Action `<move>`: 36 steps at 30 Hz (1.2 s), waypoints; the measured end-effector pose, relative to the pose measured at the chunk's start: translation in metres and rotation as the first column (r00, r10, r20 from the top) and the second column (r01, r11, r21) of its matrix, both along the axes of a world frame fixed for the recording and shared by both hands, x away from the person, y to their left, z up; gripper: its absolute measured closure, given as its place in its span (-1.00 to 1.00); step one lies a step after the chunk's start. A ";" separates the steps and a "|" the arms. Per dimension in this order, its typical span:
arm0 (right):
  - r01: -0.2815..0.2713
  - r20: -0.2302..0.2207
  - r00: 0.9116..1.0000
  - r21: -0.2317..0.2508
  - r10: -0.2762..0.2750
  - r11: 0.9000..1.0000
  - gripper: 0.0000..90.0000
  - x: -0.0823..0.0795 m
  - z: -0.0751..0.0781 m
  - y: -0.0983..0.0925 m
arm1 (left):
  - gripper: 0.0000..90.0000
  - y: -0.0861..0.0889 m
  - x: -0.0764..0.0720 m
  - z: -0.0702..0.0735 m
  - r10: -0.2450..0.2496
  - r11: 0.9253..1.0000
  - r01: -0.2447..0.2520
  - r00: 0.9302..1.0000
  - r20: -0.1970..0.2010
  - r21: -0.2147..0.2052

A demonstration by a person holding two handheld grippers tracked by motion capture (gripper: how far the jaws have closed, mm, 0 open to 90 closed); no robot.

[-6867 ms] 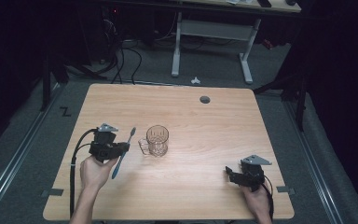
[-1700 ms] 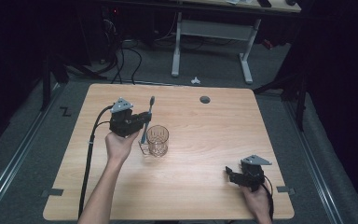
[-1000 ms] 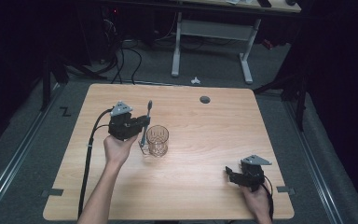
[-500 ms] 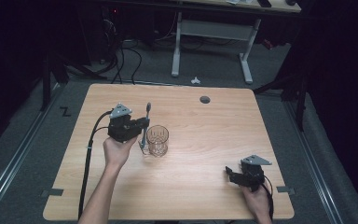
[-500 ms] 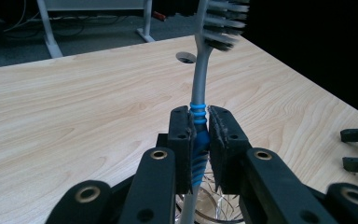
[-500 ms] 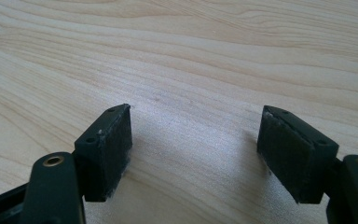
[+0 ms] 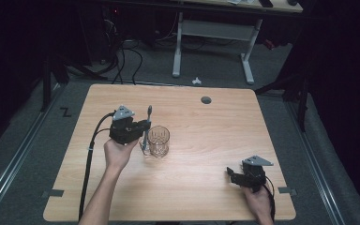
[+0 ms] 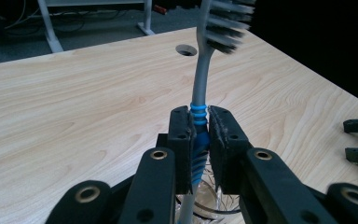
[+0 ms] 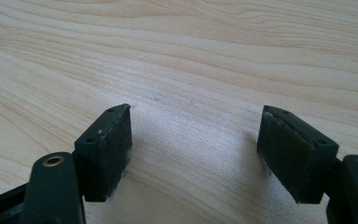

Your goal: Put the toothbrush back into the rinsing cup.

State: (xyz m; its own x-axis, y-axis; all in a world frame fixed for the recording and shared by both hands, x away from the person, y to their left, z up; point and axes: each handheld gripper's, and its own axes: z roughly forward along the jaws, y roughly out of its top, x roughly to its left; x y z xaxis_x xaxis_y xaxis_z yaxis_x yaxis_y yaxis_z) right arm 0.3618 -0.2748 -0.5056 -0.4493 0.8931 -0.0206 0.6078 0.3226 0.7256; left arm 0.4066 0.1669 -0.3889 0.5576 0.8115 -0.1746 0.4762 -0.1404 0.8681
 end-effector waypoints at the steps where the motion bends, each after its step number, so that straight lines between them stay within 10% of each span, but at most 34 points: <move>1: 0.000 0.000 1.000 0.000 0.000 1.000 -0.41 0.000 0.000 0.000 | 0.77 0.000 0.000 -0.001 0.000 1.000 0.000 1.000 -0.001 -0.001; 36: 0.000 0.000 1.000 0.000 0.000 1.000 -0.41 0.000 0.000 0.000 | 0.76 0.004 -0.014 -0.018 0.019 0.999 -0.019 1.000 -0.017 0.040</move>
State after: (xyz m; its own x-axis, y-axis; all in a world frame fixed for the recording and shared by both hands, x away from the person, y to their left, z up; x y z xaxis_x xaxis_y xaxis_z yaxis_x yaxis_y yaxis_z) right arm 0.3618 -0.2748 -0.5056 -0.4492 0.8932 -0.0209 0.6079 0.3226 0.7255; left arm 0.3921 0.1707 -0.4071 0.5392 0.8284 -0.1517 0.4942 -0.1653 0.8535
